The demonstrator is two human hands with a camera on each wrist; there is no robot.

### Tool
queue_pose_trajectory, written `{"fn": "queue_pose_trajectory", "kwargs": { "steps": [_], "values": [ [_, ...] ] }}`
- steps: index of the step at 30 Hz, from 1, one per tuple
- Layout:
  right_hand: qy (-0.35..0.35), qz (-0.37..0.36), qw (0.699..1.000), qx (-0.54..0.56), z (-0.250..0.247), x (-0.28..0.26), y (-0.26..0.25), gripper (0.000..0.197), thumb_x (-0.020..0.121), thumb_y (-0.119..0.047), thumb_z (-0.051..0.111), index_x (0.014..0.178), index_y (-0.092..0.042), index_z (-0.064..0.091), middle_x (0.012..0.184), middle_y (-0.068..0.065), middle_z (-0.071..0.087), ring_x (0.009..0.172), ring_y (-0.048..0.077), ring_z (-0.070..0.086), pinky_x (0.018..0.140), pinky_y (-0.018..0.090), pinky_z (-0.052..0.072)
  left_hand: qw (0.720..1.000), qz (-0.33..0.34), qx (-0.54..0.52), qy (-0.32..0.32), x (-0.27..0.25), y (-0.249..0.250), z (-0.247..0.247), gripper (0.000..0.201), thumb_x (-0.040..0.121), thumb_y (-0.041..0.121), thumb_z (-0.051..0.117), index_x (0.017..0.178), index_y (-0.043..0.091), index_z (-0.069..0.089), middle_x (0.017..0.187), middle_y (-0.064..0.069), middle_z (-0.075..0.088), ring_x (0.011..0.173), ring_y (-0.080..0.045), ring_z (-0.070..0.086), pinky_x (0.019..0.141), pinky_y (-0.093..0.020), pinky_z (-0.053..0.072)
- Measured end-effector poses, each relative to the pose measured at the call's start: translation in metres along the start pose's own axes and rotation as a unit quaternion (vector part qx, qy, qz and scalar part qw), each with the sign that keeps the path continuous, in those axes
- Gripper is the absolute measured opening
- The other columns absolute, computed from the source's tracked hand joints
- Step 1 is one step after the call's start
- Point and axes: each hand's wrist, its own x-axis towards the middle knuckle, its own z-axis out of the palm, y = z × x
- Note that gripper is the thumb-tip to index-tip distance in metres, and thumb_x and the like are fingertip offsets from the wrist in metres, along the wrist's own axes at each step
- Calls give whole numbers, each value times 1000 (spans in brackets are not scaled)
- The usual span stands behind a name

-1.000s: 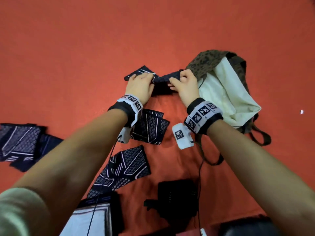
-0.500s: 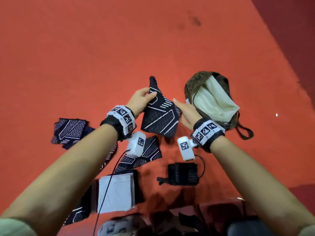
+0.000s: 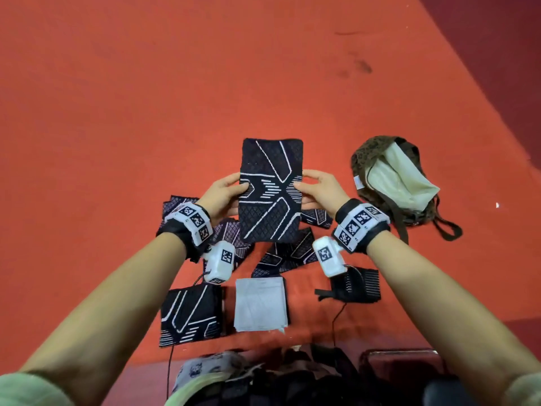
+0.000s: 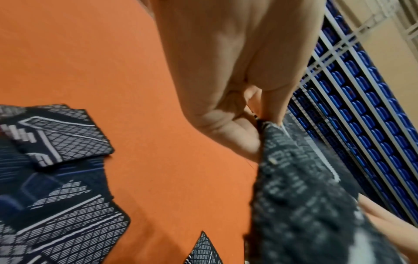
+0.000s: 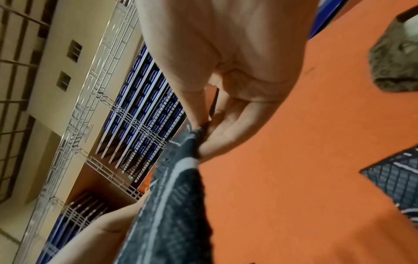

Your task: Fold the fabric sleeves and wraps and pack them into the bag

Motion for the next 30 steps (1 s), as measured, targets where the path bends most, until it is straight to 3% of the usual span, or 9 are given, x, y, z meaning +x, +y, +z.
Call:
{"fn": "queue_pose_trajectory", "kwargs": {
  "steps": [2,5,9,13,19,22,24,27,30],
  "values": [
    [1,-2,1000,13,21,-3,0,38,91,-4,57,127,-19,52,90,15,68,56,14,64,55,22,58,1000,-11,-27,-2,-14,1,-19,32,97,3,43,118,20,58,80,1,73,53,-8,65,44,-20,53],
    [-7,-11,999,50,50,-9,2,35,92,0,53,126,-3,54,100,18,66,71,22,60,65,26,58,998,-17,-55,-12,-27,0,-47,32,96,-1,40,120,12,58,83,-2,72,56,-11,67,46,-19,52],
    [-17,-33,997,73,86,-14,7,26,91,8,47,108,-4,62,88,4,69,74,12,65,75,28,56,998,-18,-51,-20,-39,-4,-83,32,94,-5,37,102,14,61,79,-2,73,62,-13,69,53,-24,57],
    [-34,-33,999,20,112,-23,9,36,87,16,43,115,0,61,88,2,70,82,12,63,77,23,53,997,-36,3,-61,-57,-4,-113,26,93,-6,39,83,9,57,64,-3,69,51,-11,65,49,-20,54],
    [-16,-48,999,6,137,-44,9,34,85,16,49,114,2,62,82,-1,70,73,7,65,73,19,54,993,-45,64,-86,-76,-7,-138,46,91,-11,35,65,9,67,72,-11,71,63,-19,69,58,-27,58],
    [1,-52,998,34,141,-50,9,26,85,8,58,110,5,62,89,12,65,78,18,61,74,21,54,992,-25,98,-81,-85,-8,-138,52,91,-13,35,59,11,68,68,-10,70,61,-19,68,53,-26,56],
    [-10,-51,998,23,140,-54,10,17,86,3,60,100,-4,67,94,18,64,79,22,60,71,22,54,990,-10,122,-67,-92,-9,-134,54,89,-16,34,56,11,67,64,-7,69,56,-15,67,49,-22,53],
    [-43,-63,997,-30,137,-61,10,19,89,-1,57,100,-13,68,96,12,66,75,15,66,65,21,57,987,-2,151,-46,-98,-17,-132,49,85,-18,30,60,7,65,63,-8,68,54,-16,64,49,-23,52],
    [-52,-74,993,-76,138,-70,6,29,91,10,42,103,0,67,92,7,67,66,1,66,59,13,52,982,-18,184,-41,-104,-20,-128,54,86,-12,31,55,14,67,66,-12,62,56,-17,59,58,-26,54]
  ]
}}
